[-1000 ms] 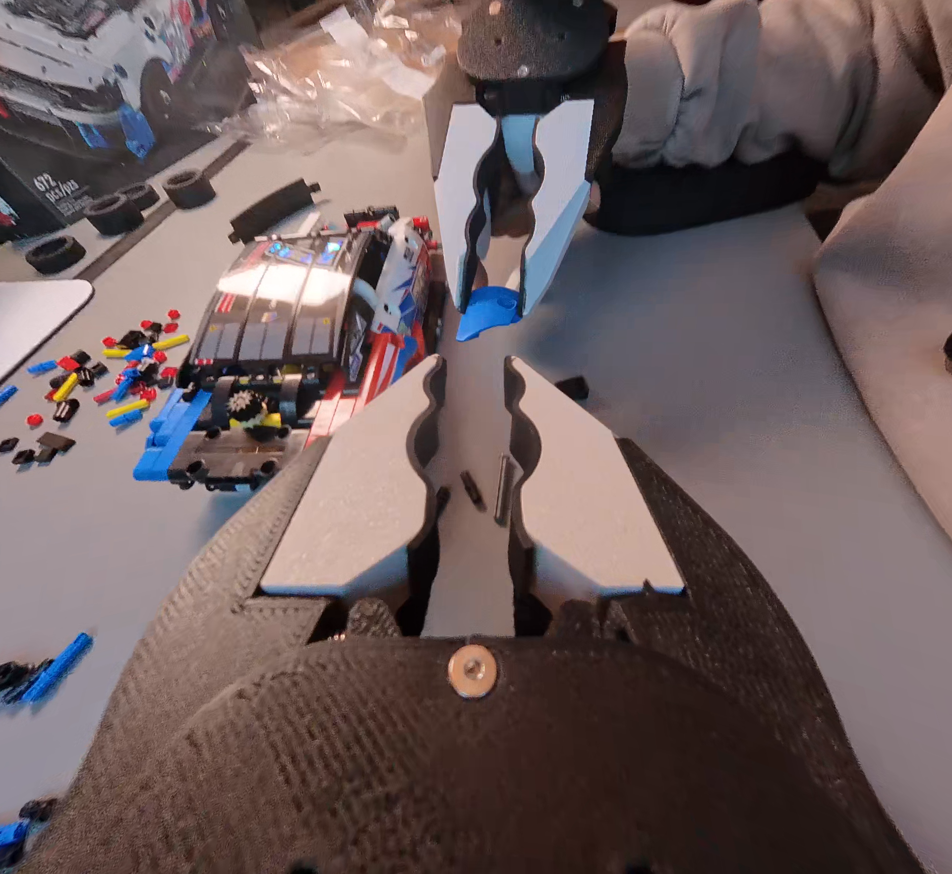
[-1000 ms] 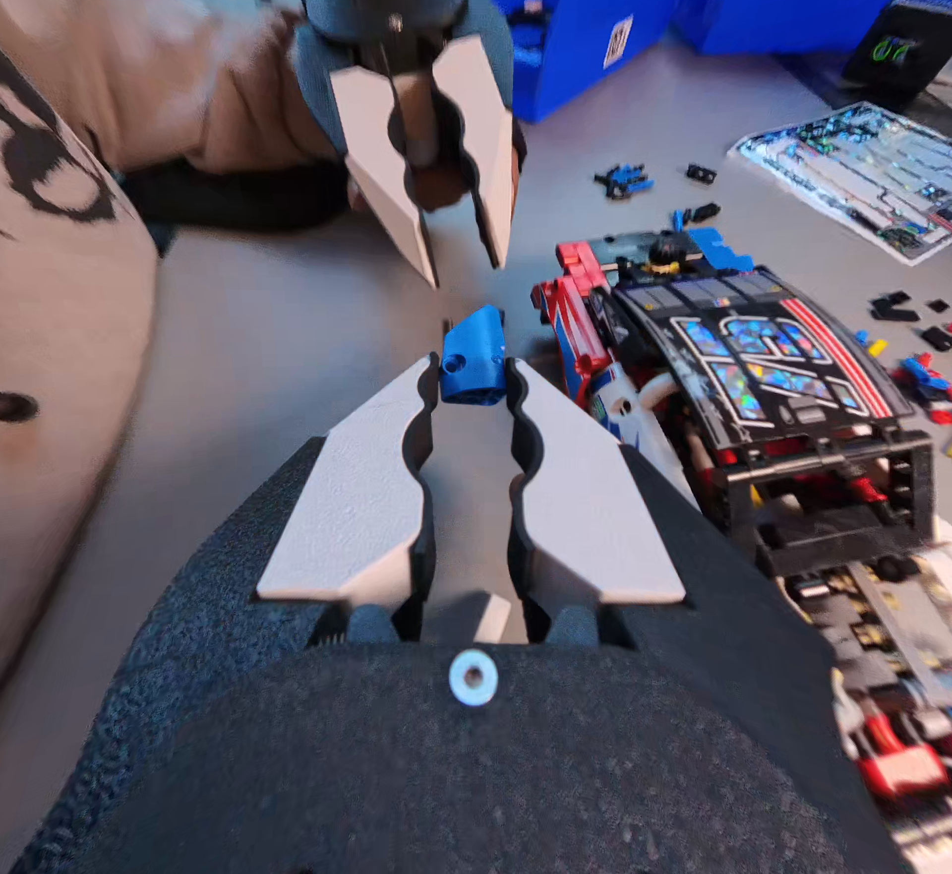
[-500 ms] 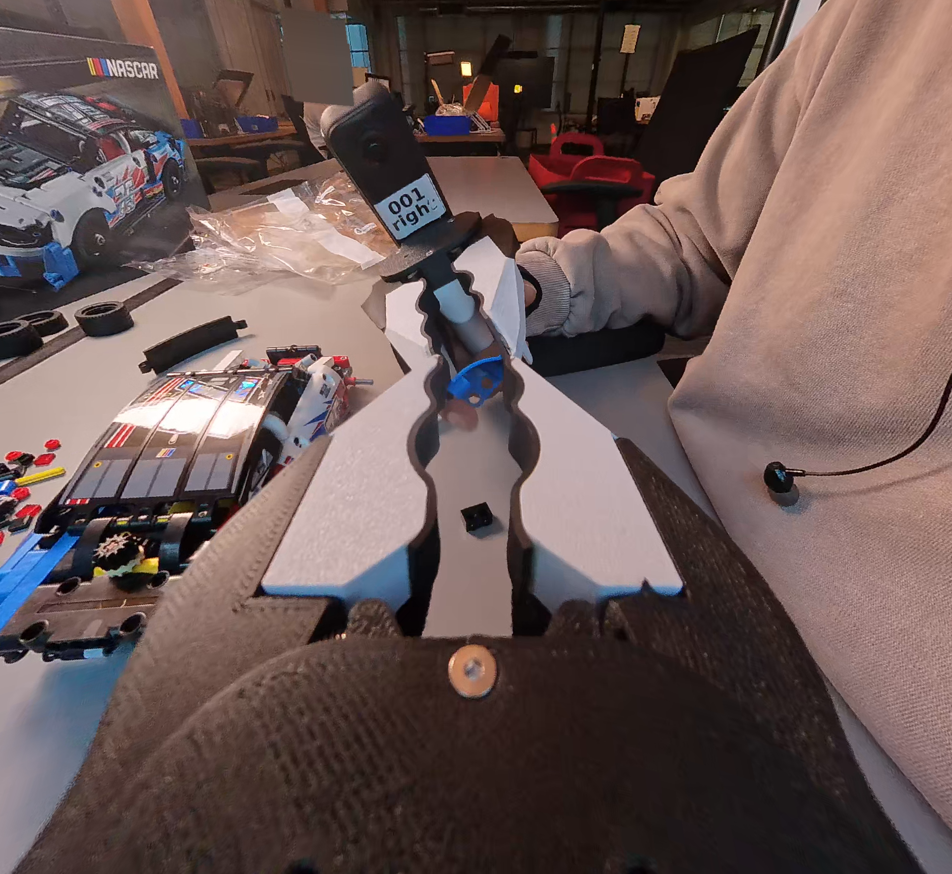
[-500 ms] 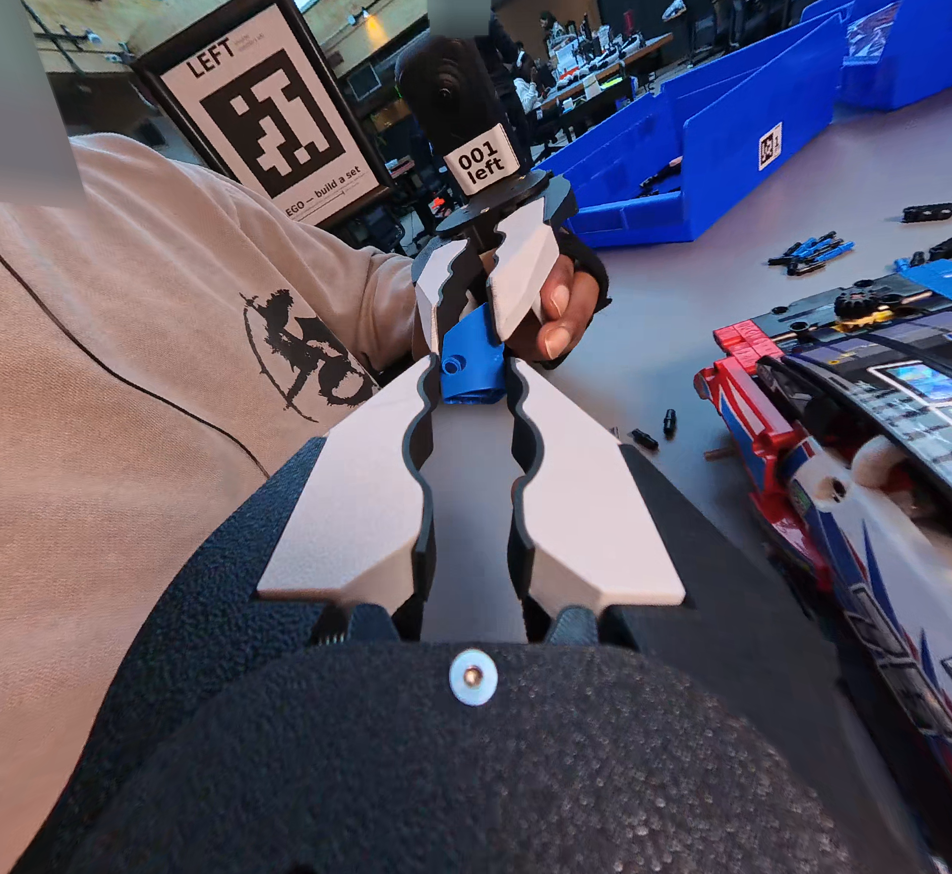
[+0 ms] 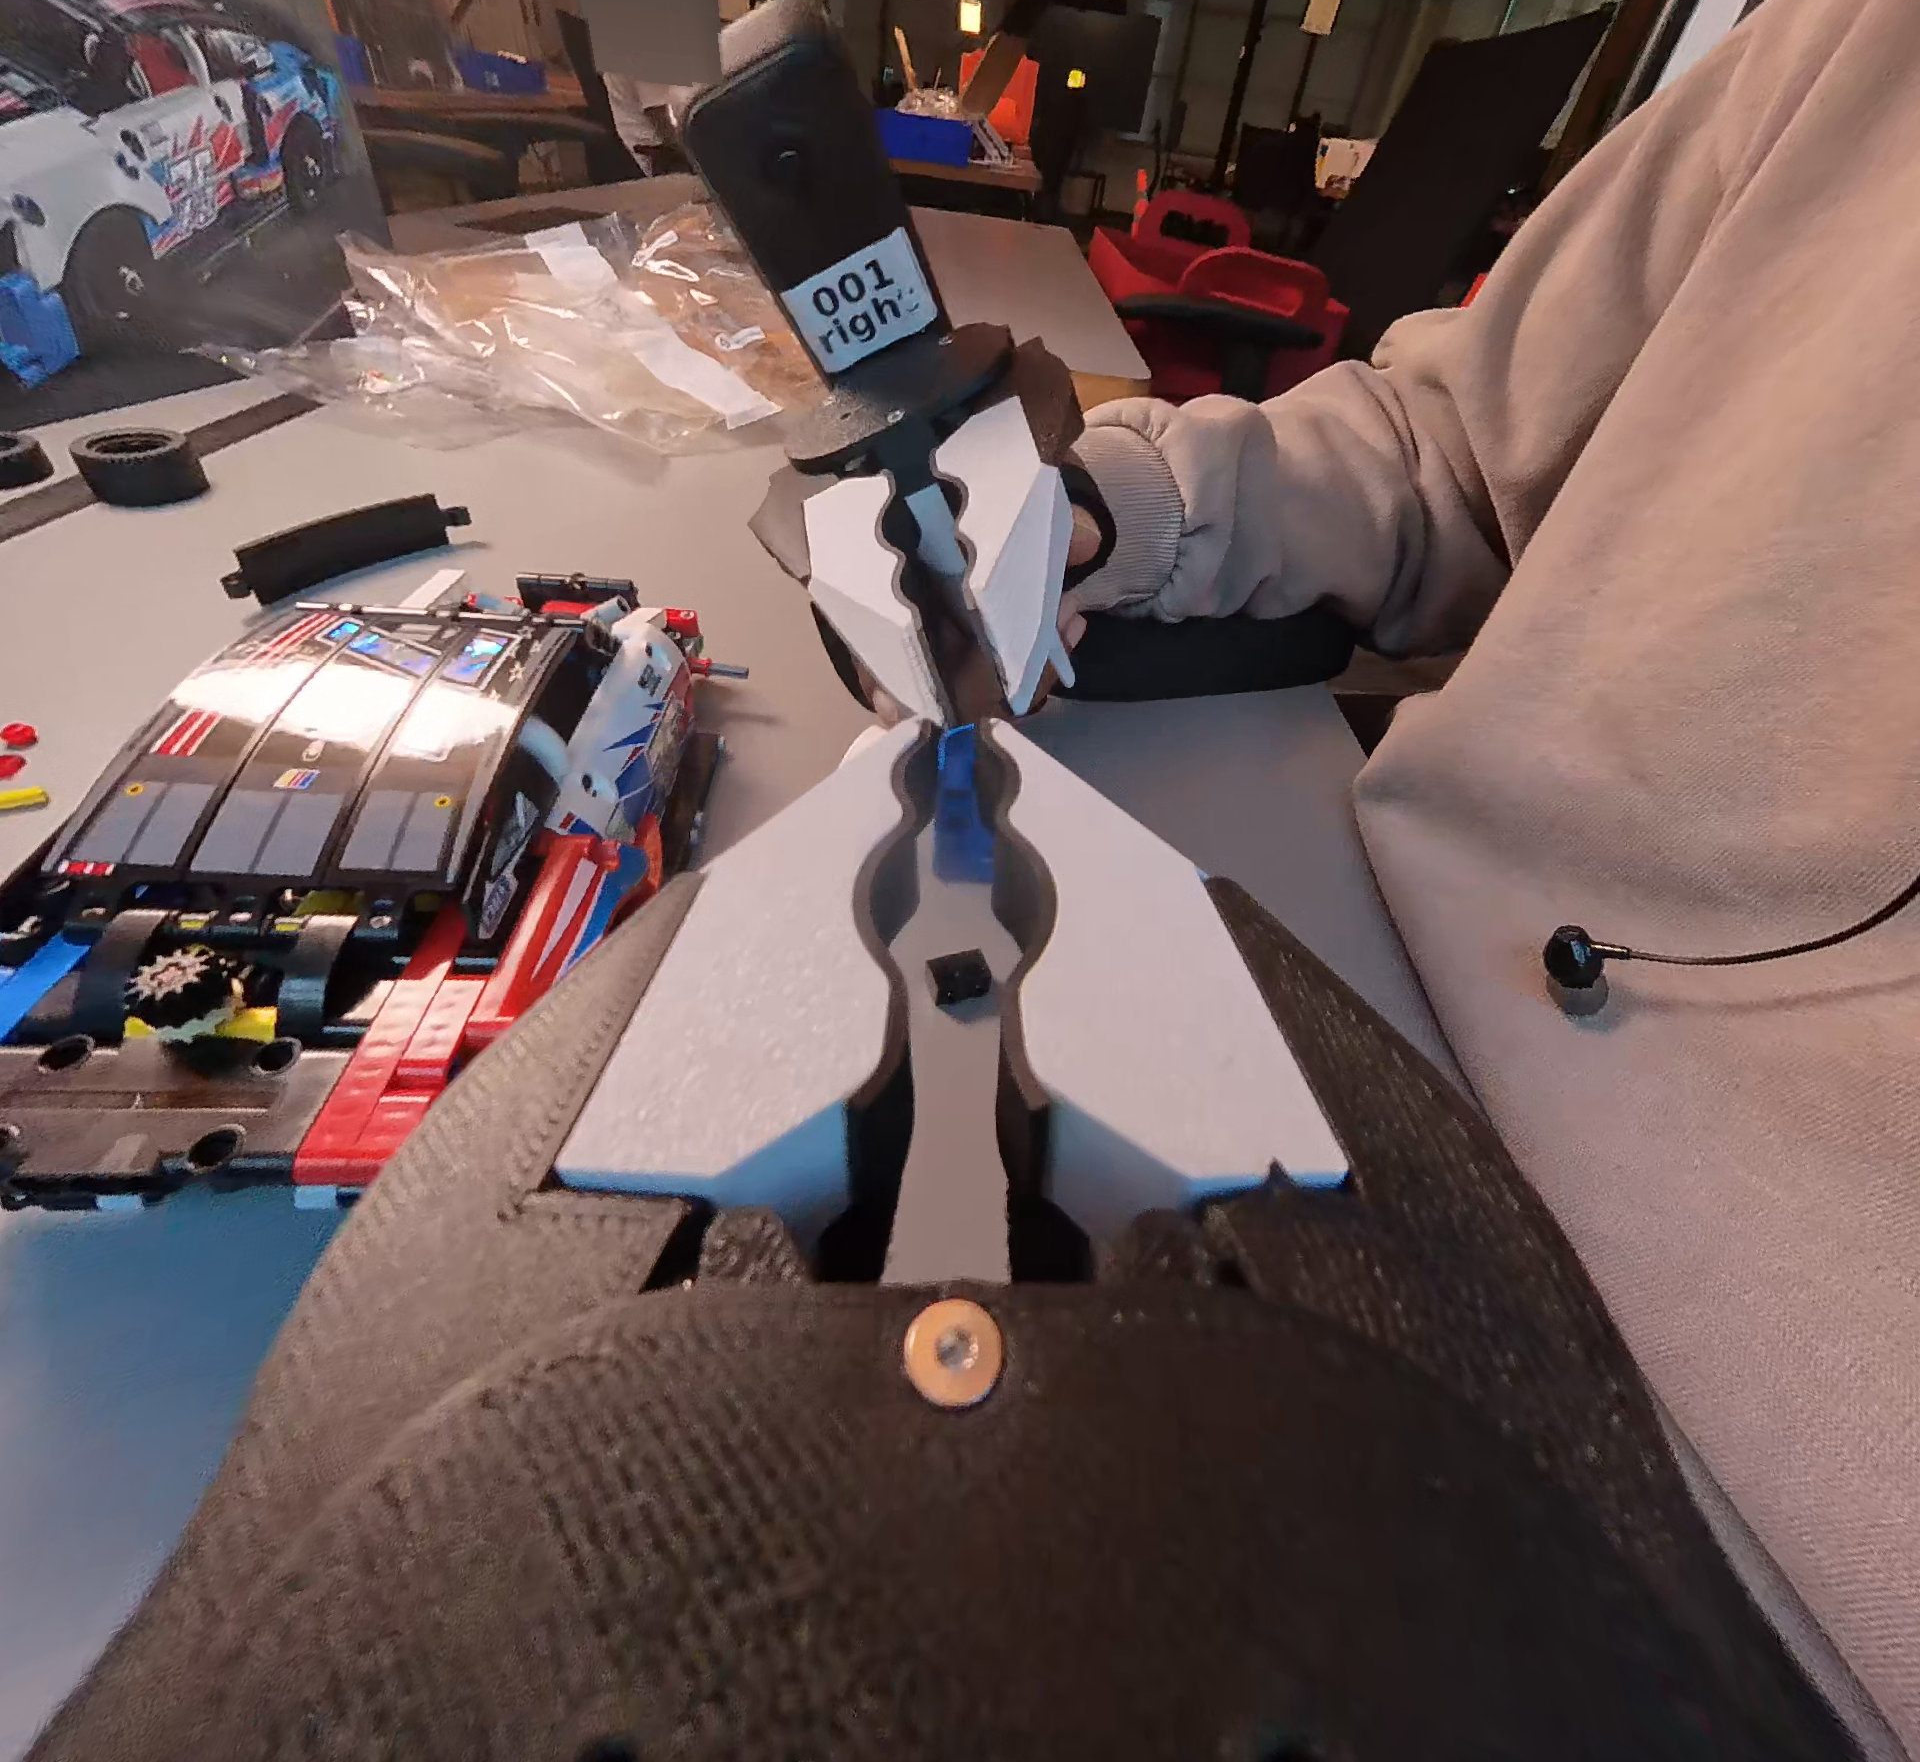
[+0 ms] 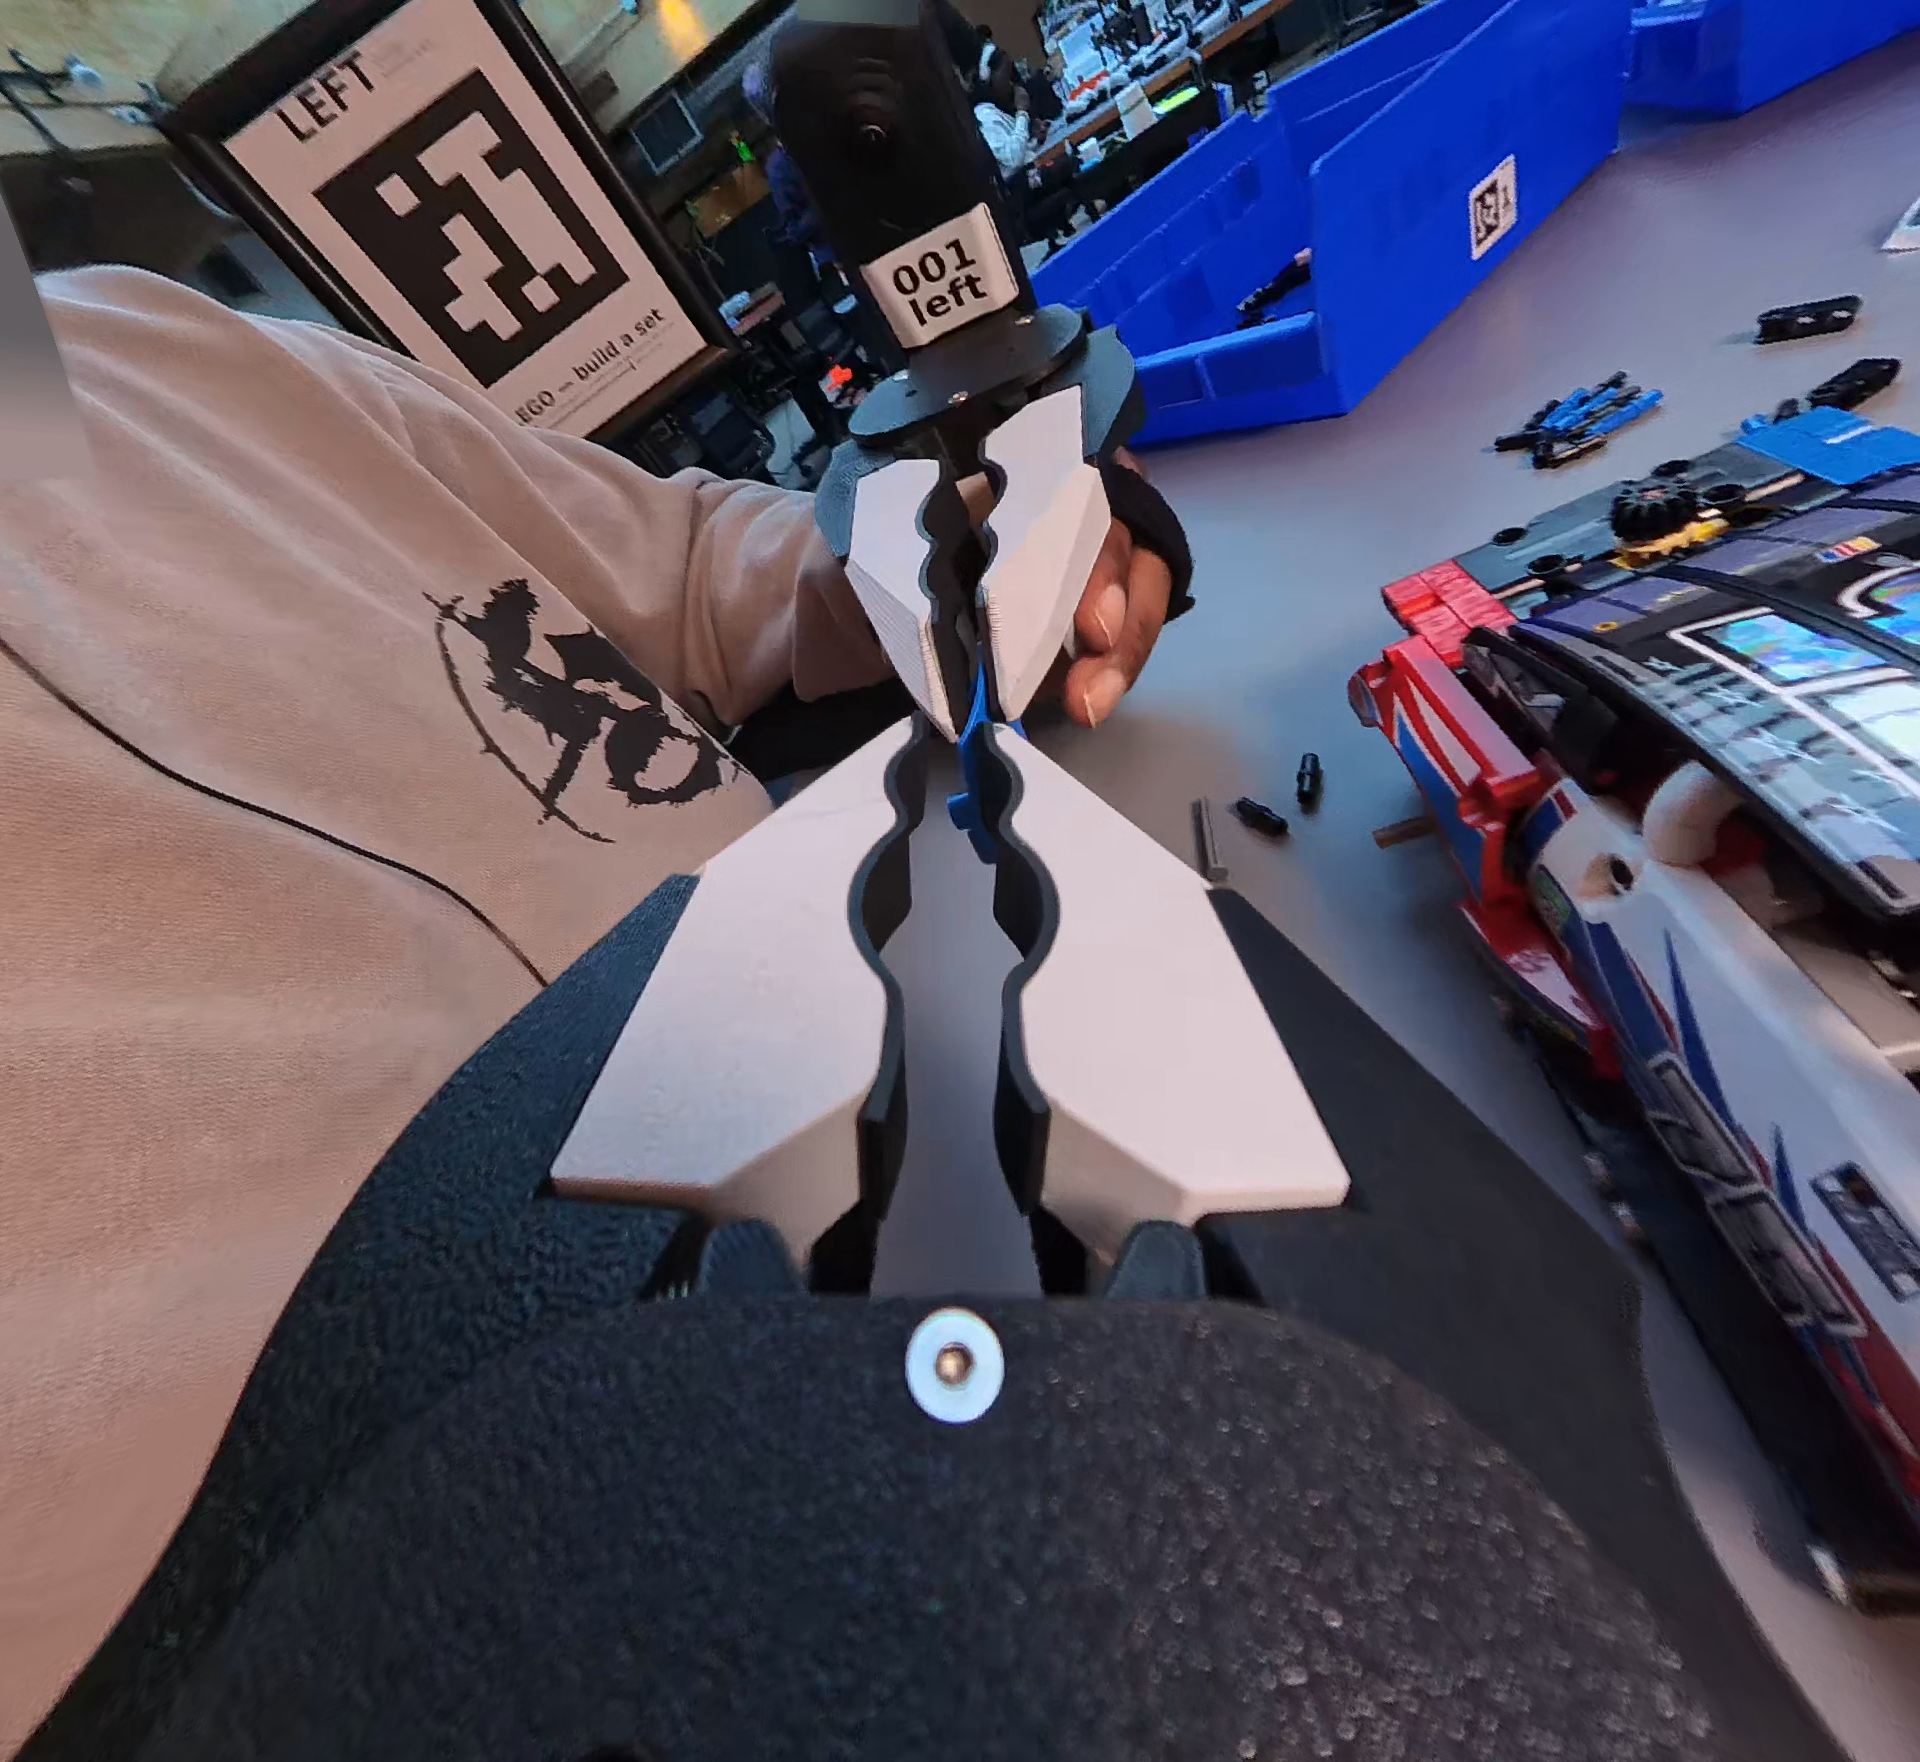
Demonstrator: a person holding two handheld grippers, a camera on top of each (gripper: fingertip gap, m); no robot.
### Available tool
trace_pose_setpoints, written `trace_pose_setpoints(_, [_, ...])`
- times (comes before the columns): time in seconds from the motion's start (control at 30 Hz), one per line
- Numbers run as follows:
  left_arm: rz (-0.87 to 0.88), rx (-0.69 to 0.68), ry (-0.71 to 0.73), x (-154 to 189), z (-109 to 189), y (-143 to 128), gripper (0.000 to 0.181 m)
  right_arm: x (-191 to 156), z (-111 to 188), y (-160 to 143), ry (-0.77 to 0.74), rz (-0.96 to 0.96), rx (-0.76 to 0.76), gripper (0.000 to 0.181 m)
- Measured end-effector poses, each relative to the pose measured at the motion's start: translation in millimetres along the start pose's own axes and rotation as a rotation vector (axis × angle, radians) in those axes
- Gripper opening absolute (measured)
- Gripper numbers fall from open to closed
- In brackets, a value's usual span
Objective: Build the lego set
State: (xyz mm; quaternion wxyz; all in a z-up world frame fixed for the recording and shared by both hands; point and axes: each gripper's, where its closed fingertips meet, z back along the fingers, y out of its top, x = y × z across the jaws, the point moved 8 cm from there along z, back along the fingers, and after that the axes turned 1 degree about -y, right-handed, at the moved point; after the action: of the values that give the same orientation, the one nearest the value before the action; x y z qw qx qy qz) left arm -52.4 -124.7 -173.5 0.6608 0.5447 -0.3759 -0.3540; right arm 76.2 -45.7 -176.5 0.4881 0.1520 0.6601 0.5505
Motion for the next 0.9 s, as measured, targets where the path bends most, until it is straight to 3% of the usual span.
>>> trace_pose_setpoints(0.2, [0.039,-0.039,0.066,-10,2,-4,0.004,6,3,1,-0.079,0.027,0.006,0.011])
trace_pose_setpoints(0.6, [0.135,-0.037,0.132,-20,0,-6,0.004,6,-3,-3,-0.285,0.285,-0.073,0.03])
trace_pose_setpoints(0.9, [0.205,0.018,0.122,-20,-6,-3,0.004,6,-4,-1,-0.324,0.322,-0.051,0.006])
